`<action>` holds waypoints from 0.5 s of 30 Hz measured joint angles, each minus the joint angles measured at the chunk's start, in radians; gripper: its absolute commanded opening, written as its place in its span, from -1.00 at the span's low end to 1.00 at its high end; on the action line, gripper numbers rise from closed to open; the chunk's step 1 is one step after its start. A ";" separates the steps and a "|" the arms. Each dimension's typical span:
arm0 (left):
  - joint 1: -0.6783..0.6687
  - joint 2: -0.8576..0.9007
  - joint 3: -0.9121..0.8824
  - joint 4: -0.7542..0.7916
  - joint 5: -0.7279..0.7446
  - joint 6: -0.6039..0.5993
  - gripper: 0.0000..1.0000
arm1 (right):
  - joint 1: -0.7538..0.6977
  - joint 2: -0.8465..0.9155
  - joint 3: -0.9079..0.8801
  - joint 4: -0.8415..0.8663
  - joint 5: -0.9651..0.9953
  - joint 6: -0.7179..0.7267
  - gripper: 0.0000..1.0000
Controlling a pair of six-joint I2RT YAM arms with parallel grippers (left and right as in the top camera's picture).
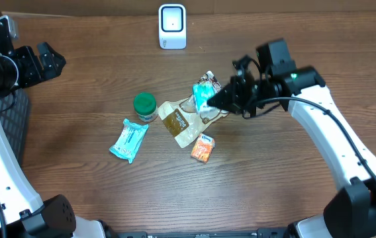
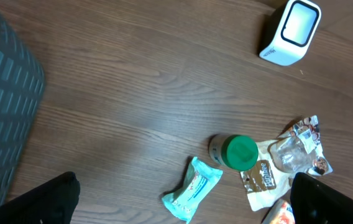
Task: Scan the item barcode
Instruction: 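Carry the teal pack up to the white scanner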
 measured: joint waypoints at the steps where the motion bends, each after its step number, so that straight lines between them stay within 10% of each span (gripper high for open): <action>1: 0.000 0.000 0.000 0.000 0.000 0.000 1.00 | 0.021 0.000 0.051 -0.023 0.068 -0.014 -0.92; 8: 0.000 0.000 0.000 0.000 0.000 0.000 0.99 | 0.157 0.034 0.402 -0.094 0.534 -0.094 -0.92; 15: 0.000 0.000 0.000 0.000 0.000 0.000 1.00 | 0.232 0.207 0.505 0.194 0.953 -0.263 -0.92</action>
